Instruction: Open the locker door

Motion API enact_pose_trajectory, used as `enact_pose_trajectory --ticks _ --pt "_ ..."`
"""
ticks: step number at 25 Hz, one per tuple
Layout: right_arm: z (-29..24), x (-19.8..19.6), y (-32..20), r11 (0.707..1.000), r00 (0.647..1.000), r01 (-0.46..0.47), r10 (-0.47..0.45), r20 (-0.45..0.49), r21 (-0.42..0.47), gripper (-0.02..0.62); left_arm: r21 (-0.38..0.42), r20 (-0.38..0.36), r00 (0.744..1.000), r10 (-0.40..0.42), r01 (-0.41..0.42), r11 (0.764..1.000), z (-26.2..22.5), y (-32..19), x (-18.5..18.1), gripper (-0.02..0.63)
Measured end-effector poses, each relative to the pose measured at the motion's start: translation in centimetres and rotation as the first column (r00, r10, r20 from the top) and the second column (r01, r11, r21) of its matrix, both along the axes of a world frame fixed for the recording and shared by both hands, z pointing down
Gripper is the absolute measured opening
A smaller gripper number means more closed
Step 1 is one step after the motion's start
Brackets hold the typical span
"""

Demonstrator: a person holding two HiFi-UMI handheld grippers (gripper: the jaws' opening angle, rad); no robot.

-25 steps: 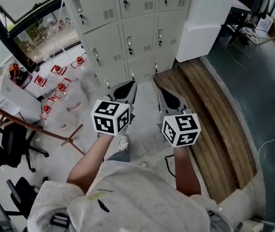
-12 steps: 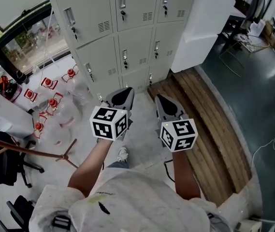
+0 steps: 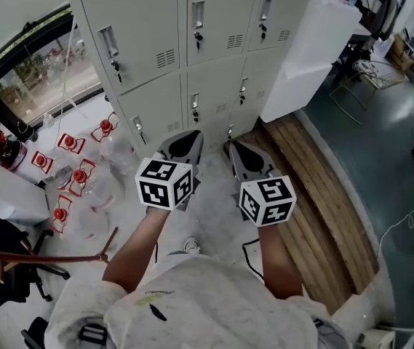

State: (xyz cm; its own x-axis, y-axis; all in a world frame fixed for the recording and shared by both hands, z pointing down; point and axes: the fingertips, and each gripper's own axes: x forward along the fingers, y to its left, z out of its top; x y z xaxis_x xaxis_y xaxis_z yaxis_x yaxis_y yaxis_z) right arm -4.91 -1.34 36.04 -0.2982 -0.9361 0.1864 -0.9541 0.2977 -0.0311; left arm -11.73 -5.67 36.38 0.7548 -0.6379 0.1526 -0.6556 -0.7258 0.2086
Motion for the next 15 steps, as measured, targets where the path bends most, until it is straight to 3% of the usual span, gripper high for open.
enact_pose_trajectory --ticks 15 --pt "-0.3 -3.7 -7.7 0.999 0.999 0.031 -0.031 -0.035 -0.015 0.000 -0.014 -0.035 0.999 -0.007 0.007 1.000 0.2 -7.5 -3.5 0.006"
